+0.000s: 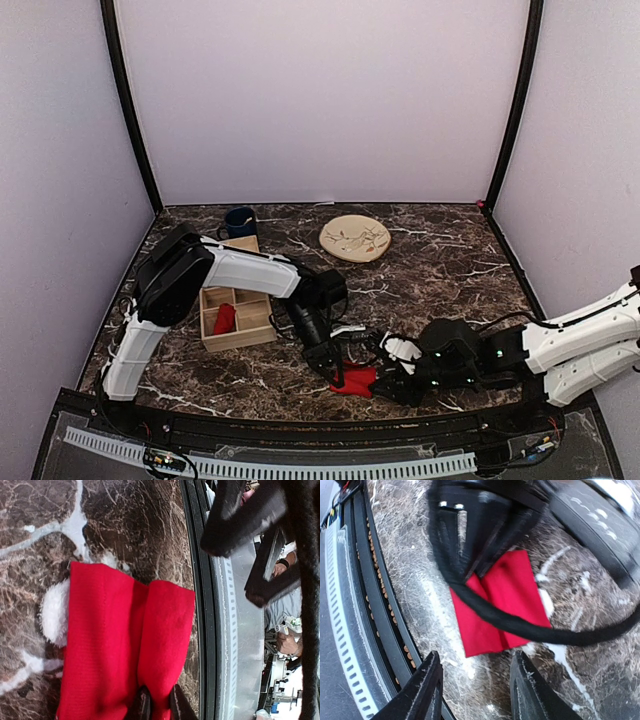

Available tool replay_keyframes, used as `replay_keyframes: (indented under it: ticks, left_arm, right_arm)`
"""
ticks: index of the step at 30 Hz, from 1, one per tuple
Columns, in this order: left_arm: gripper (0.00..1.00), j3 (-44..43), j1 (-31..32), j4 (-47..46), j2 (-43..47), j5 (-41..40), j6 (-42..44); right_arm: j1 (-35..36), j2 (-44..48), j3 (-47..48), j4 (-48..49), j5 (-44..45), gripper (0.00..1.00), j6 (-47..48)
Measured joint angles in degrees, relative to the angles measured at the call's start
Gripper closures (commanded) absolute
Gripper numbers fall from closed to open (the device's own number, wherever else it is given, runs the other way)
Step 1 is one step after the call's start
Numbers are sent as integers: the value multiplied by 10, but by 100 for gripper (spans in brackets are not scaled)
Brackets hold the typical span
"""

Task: Roll the socks
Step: Roll the sock at the center of the board.

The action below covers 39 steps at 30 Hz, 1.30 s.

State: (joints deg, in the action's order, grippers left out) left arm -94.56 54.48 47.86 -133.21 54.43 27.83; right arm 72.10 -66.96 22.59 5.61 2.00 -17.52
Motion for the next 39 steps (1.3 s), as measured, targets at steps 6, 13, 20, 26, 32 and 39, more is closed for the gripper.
replay_keyframes:
  ticks: [6, 13, 20, 26, 32, 39]
  left_arm:
    - [85, -13, -4, 19, -10, 8, 0]
    - [85, -28, -9, 39, -23, 18, 1]
    - [85, -35, -13, 54, -30, 26, 5]
    - [85, -37, -15, 61, -31, 26, 6]
    - [84, -37, -16, 64, -31, 26, 8]
    - [72, -37, -17, 68, -31, 25, 9]
  right_arm:
    - [38, -62, 42, -10, 33, 57, 35]
    - [56, -115, 76, -31, 67, 56, 72]
    - [56, -150, 99, -45, 87, 59, 94]
    - [56, -169, 105, -54, 90, 65, 105]
    - [56, -177, 105, -56, 89, 79, 114]
    - [57, -188, 113, -59, 85, 96, 119]
